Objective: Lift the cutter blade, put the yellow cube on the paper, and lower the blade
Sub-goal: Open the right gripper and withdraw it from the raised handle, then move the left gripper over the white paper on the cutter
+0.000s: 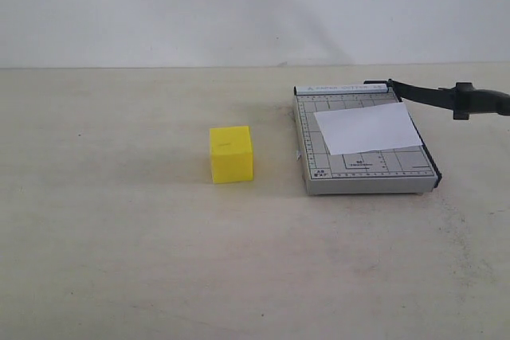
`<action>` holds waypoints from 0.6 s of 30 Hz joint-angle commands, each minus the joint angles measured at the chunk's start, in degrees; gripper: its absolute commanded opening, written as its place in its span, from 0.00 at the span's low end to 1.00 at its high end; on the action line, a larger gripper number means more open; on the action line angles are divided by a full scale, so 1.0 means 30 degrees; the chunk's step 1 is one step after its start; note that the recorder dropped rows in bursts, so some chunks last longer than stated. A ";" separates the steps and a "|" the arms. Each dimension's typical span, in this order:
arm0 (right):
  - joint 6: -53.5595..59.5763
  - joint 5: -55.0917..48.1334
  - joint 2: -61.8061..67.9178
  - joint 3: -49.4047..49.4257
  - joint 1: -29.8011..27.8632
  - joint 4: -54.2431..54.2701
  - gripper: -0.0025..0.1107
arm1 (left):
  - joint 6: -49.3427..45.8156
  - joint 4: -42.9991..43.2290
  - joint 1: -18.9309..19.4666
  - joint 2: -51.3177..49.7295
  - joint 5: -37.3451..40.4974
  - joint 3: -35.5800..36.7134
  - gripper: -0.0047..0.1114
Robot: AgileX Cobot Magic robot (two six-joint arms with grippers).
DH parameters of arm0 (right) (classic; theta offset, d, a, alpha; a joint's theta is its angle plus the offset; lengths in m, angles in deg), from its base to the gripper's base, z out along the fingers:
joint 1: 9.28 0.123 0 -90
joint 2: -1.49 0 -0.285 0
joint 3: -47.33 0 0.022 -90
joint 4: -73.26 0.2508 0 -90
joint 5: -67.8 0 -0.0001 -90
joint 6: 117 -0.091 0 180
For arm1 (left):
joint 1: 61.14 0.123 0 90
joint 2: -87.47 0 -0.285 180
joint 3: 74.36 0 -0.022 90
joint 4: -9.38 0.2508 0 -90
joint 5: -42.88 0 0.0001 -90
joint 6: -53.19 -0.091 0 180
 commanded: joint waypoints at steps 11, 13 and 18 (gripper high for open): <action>-0.0100 -0.0895 -0.0059 -0.0158 0.0042 0.0017 0.02 | -1.8758 -1.4374 -0.1122 -1.2140 0.3407 -0.5498 0.08; -0.0588 -0.0994 -0.0059 -0.0158 0.0042 0.0017 0.02 | -2.0045 -1.5394 -0.1327 -1.3560 0.3407 -0.5460 0.08; -0.0866 -0.1320 -0.0059 -0.0158 0.0042 0.0017 0.02 | -2.3616 -1.9459 -0.3321 -1.6176 0.2457 -0.5529 0.08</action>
